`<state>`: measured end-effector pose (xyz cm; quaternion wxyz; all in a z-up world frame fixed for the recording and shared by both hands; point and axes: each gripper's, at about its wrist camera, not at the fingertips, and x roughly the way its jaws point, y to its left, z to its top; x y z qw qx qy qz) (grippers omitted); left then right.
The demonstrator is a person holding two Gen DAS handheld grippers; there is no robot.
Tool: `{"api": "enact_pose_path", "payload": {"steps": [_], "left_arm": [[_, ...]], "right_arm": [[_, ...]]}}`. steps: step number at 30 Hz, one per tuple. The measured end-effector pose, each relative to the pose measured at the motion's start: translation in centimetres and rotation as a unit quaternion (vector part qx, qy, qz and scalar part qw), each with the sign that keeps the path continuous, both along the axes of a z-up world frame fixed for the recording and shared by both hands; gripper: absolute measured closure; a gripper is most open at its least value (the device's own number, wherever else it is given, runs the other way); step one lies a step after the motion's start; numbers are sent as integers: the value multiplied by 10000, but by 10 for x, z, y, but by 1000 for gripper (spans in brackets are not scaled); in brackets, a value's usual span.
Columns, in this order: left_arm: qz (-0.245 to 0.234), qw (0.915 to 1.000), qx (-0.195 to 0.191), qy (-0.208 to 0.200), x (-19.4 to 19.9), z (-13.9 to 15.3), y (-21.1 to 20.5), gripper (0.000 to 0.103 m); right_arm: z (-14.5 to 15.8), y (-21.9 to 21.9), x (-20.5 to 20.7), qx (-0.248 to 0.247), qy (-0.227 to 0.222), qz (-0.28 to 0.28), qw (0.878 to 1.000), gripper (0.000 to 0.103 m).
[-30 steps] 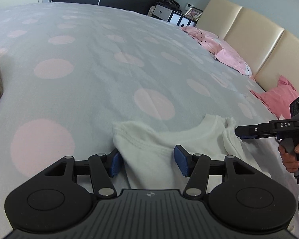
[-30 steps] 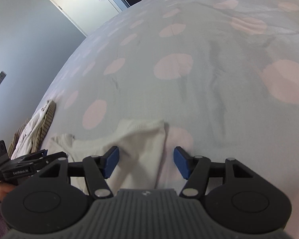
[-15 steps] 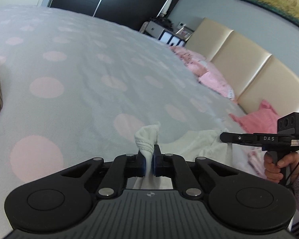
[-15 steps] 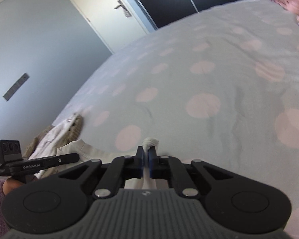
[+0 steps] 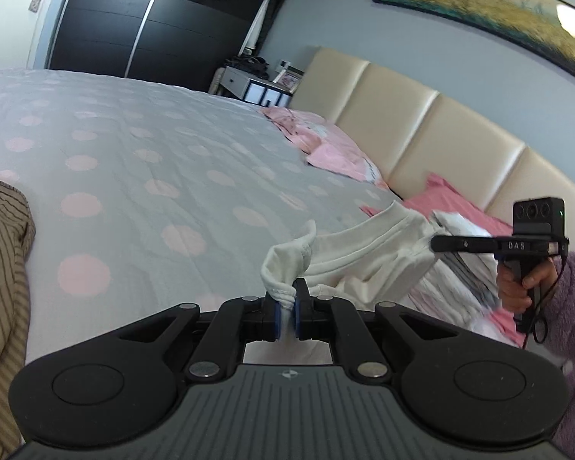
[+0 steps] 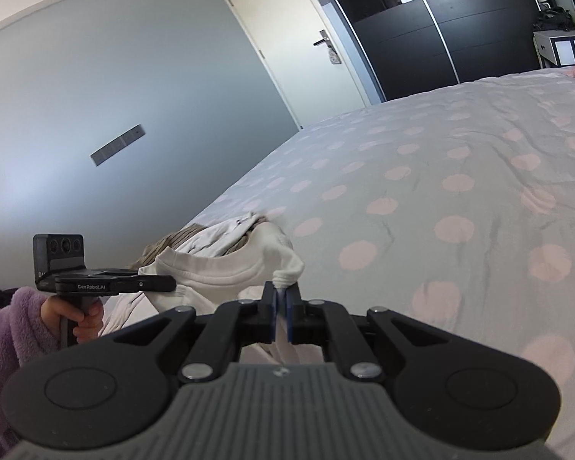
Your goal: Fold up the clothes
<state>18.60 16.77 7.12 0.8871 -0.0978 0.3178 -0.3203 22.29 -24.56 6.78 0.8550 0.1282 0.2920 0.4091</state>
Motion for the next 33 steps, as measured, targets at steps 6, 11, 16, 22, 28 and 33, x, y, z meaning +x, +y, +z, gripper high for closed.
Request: {"api": "enact_pose_path", "payload": {"steps": [6,11,16,22,28,33], "left_arm": [[-557,9973,468,120,-78,-20,-12,99],[-724,9948,620,370,-113,-50,-17,99],[-912,9884,1083,556,-138,-82,-22,99],[-1189,9753,1823,387,-164,-102,-35,98],[-1639,9544,2493,115,-192,-99,-50,82],[-1758,9355,3057,-237,-218,-96,-59,78]], "right_arm": [[-19,-10,-70,-299,-3,450,9985,97],[-54,-12,-114,-666,173,795,9945,98],[-88,0,-140,-1401,183,1240,9822,98],[-117,20,-165,-2232,-24,1769,9586,97],[-115,27,-183,-2905,-368,2090,9330,86],[-103,26,-199,-3177,-613,2127,9220,67]]}}
